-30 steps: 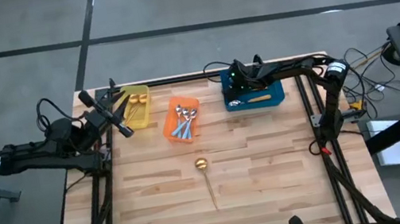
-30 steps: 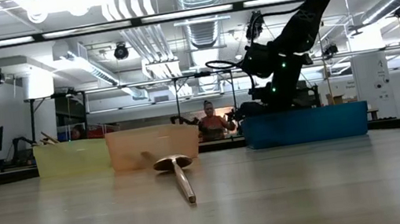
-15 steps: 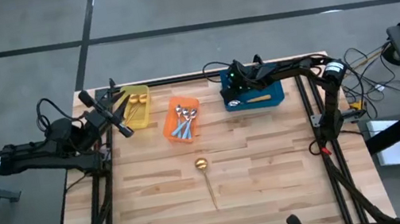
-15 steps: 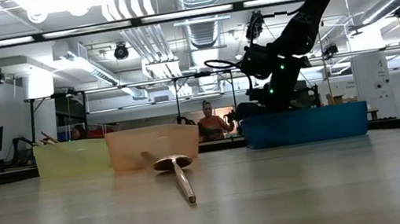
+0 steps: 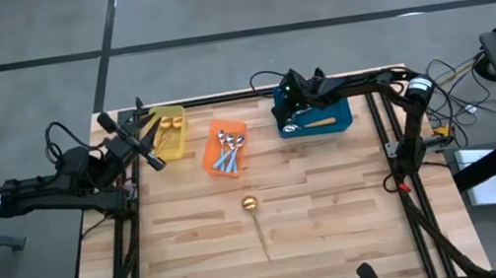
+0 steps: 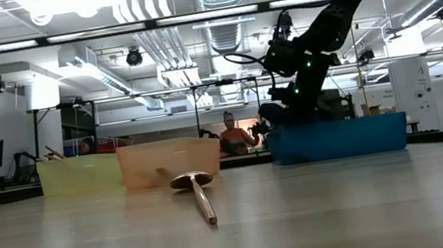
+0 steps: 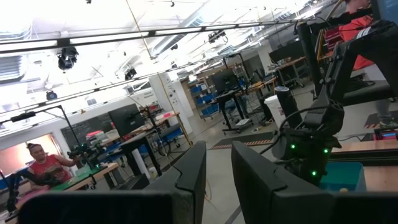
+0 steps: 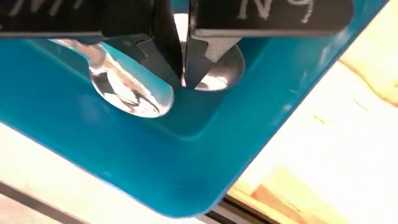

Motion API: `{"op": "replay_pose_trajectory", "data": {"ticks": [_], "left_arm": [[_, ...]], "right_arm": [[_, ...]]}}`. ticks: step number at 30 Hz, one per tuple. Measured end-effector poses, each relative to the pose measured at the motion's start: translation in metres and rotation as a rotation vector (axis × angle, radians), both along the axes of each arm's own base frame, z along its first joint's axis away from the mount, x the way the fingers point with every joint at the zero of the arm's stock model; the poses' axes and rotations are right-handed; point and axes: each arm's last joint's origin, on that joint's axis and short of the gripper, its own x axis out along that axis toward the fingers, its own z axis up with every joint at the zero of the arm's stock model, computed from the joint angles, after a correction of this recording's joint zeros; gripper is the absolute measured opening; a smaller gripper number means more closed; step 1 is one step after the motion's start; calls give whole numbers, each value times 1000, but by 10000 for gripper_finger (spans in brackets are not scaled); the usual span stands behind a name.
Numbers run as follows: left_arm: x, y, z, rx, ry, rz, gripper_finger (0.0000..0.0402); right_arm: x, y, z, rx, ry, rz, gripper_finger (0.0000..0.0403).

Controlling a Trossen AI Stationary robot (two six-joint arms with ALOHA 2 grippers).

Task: Sort silverware by color (type)
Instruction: Put the yellow spoon into the blue bin

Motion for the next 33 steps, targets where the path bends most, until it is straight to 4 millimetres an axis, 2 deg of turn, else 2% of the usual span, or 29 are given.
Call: {"op": "replay_pose_trajectory", "data": {"ticks": [4, 8, 16, 24, 33], "left_arm": [[0, 0, 0, 0, 0, 0, 59], [0, 0, 0, 0, 1, 0, 59], [3, 0, -1, 0, 15, 0, 59], [5, 0, -2, 0, 23, 0, 59], [5, 0, -2, 0, 23, 0, 59]], "right_arm": [[-7, 3, 5, 12, 102, -23, 9], [-22, 5, 0, 88, 223, -48, 9], [-41, 0, -14, 138, 250, -124, 9], [-42, 1, -13, 137, 251, -126, 9], [-38, -5, 0, 49, 247, -153, 9]]}}
